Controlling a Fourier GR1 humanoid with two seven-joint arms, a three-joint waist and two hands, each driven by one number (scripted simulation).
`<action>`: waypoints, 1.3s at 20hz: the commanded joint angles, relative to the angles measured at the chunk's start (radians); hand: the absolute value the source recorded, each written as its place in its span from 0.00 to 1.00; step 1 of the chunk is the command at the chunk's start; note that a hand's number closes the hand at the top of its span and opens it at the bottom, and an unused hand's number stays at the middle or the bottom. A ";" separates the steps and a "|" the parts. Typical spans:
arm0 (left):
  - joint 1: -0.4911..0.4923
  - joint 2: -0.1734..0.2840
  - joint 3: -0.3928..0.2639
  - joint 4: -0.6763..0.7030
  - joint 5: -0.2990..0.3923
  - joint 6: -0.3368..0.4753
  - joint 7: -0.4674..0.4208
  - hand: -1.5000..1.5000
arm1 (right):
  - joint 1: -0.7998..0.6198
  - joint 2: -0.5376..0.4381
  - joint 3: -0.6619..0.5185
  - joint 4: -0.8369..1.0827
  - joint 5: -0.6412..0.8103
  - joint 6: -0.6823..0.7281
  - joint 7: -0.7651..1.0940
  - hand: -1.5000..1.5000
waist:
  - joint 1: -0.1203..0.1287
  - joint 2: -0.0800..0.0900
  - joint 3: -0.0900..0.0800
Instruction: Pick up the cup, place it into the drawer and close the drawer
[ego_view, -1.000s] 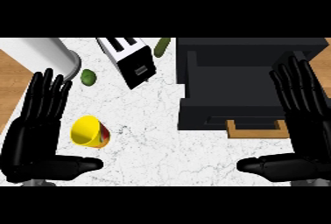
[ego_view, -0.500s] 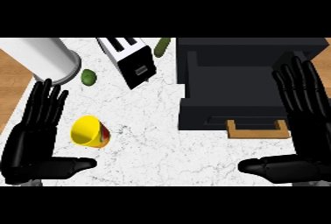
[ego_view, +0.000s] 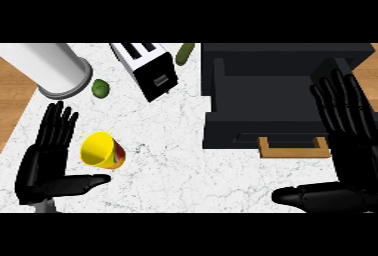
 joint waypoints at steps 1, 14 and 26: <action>-0.030 0.030 0.040 0.101 0.012 -0.024 -0.028 0.00 | -0.020 -0.015 -0.041 0.018 -0.051 0.022 0.001 0.00 | 0.000 0.000 0.000; -0.039 0.042 0.047 0.322 -0.034 -0.055 -0.205 0.00 | -0.018 -0.005 -0.001 -0.052 -0.018 -0.001 0.078 0.00 | 0.001 0.000 0.000; -0.146 0.055 0.093 0.678 -0.042 -0.053 -0.446 0.00 | 0.001 -0.015 -0.026 0.014 -0.044 0.050 0.008 0.00 | 0.000 0.000 0.000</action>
